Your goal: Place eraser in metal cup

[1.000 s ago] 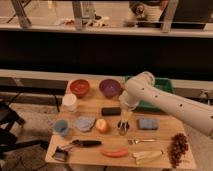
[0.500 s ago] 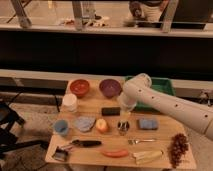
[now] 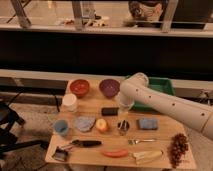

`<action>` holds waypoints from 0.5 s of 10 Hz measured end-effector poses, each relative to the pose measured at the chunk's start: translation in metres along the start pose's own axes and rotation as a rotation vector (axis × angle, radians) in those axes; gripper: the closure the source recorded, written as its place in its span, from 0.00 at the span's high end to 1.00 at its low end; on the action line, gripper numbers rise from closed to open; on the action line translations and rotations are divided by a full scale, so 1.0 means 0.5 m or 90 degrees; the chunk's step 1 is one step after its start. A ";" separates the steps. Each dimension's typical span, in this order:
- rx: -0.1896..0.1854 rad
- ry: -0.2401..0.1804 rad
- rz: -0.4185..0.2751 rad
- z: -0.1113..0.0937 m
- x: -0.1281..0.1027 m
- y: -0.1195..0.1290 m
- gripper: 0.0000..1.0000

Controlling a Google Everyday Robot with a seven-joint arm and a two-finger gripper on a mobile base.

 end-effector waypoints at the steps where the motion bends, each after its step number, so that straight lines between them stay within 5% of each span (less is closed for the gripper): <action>1: 0.003 -0.001 -0.003 -0.004 -0.007 -0.004 0.80; 5: 0.004 -0.012 -0.021 -0.004 -0.035 -0.019 0.80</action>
